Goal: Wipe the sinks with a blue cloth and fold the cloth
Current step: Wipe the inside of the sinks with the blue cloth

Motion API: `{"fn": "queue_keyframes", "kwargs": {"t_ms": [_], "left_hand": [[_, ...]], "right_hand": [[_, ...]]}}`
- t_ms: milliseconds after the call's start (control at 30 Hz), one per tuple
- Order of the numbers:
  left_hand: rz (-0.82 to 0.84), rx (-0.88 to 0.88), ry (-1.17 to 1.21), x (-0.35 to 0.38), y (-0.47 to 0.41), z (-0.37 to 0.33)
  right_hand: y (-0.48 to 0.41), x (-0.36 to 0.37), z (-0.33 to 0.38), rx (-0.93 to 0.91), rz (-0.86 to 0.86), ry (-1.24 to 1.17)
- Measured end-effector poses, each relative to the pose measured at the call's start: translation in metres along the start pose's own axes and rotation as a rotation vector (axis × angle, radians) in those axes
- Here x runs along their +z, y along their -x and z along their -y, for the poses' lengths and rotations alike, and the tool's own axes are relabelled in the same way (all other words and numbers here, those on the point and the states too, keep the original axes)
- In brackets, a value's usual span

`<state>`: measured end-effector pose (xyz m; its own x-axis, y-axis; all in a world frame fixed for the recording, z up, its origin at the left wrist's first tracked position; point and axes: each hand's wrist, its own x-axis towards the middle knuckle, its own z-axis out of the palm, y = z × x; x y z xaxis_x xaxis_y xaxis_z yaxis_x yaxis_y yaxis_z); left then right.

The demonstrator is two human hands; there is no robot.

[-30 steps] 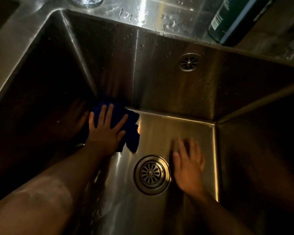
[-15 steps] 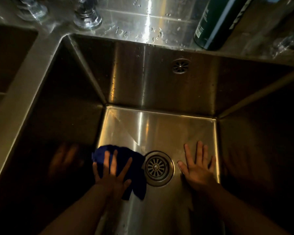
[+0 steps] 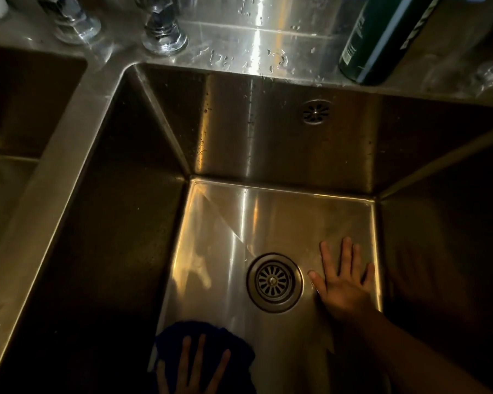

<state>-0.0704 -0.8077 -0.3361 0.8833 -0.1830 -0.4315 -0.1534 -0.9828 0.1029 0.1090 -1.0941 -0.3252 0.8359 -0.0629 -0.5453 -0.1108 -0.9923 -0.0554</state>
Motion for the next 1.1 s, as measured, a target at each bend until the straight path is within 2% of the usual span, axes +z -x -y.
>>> {"fn": "queue_keyframes", "kwargs": {"t_ms": [33, 67, 167, 200, 267, 333, 400, 467, 567, 767, 933, 1100], "left_hand": [[-0.02, 0.006, -0.013, 0.009, -0.002, -0.002], [0.031, -0.02, 0.169, 0.009, -0.006, -0.004], [-0.011, -0.039, 0.093, -0.013, -0.02, -0.007], [0.084, -0.048, 0.143, -0.015, -0.025, -0.011], [0.171, -0.108, 0.211, -0.02, -0.042, -0.013], [0.167, -0.163, 0.223, -0.028, -0.068, -0.016], [0.23, -0.221, 0.141, -0.037, -0.099, -0.016], [0.298, -0.281, 0.212, -0.04, -0.133, -0.013], [0.311, -0.289, 0.217, -0.072, -0.185, -0.012], [0.138, -0.242, 0.245, -0.12, -0.266, -0.008], [-0.209, -0.206, 0.167, -0.103, -0.262, -0.023], [-0.328, 0.099, 0.014, -0.101, -0.259, -0.046]], "right_hand": [[0.0, 0.001, 0.001, 0.003, -0.022, 0.01], [0.0, 0.002, 0.0, 0.014, -0.048, 0.025], [0.002, 0.005, 0.001, 0.016, -0.11, 0.038], [0.002, 0.006, 0.003, 0.007, -0.13, 0.033], [-0.001, 0.005, 0.003, 0.024, -0.15, 0.043], [-0.003, 0.006, 0.001, 0.024, -0.125, 0.083], [-0.004, 0.009, -0.001, 0.035, -0.11, 0.093], [-0.006, 0.014, -0.004, 0.038, -0.132, 0.109], [-0.007, 0.017, -0.005, 0.039, -0.161, 0.118], [-0.009, 0.024, -0.008, 0.023, -0.211, 0.137], [-0.011, 0.024, -0.008, 0.024, -0.191, 0.135], [-0.012, 0.023, -0.009, 0.041, -0.15, 0.128]]}}
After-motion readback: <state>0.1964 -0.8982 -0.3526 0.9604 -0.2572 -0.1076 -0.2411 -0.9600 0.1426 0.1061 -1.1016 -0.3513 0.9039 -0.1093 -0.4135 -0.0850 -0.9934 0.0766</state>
